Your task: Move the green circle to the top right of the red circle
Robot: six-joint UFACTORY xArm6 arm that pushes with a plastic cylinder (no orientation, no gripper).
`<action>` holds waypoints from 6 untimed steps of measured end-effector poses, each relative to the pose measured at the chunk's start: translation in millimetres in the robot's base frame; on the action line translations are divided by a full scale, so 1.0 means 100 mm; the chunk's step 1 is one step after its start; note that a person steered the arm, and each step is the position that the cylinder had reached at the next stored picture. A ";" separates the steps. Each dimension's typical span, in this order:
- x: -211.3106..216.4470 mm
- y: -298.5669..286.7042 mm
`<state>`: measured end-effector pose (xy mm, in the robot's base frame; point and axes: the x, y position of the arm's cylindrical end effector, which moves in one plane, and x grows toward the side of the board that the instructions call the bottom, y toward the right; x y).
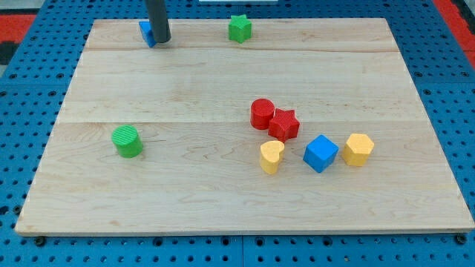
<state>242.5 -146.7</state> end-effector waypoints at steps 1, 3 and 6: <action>0.21 -0.35; 1.71 -0.75; 2.15 0.41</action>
